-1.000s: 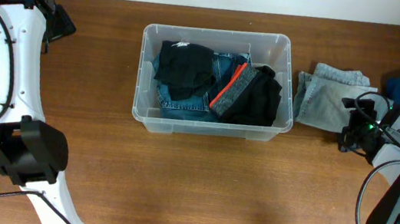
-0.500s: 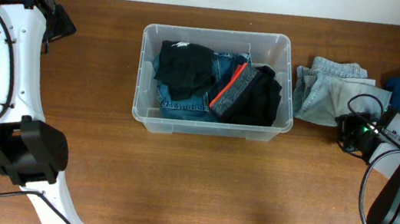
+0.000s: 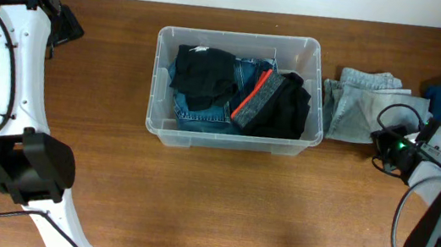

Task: Pack container
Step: 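Drag the light blue jeans with the right gripper toward the bin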

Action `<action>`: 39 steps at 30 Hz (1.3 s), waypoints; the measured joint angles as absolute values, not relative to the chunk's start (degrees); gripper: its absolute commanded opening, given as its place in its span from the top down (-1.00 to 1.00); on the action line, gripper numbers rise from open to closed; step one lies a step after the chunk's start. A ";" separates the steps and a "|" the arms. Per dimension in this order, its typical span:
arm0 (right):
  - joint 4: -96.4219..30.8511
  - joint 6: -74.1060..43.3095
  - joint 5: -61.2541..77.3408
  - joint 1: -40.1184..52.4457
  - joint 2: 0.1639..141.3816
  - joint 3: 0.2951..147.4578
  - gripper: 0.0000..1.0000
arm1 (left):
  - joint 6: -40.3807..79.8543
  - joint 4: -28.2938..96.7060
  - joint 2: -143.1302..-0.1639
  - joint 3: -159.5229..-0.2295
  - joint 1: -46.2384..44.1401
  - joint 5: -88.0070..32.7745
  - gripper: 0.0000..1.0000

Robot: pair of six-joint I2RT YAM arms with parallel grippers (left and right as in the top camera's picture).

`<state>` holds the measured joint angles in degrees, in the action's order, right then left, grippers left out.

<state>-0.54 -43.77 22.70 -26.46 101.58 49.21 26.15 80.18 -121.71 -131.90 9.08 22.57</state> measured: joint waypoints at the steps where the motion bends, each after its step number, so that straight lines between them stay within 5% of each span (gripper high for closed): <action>1: -2.04 -42.76 22.06 -26.46 99.66 49.10 0.92 | 26.15 80.20 -121.71 -131.90 9.08 22.57 -0.99; 20: -17.28 -25.30 17.74 -26.41 78.61 48.75 0.92 | 26.15 80.20 -121.71 -131.90 9.08 22.57 -0.99; 39: -22.85 -32.82 6.15 -26.41 89.52 49.17 0.91 | 26.15 80.18 -121.71 -131.90 9.08 22.57 -0.99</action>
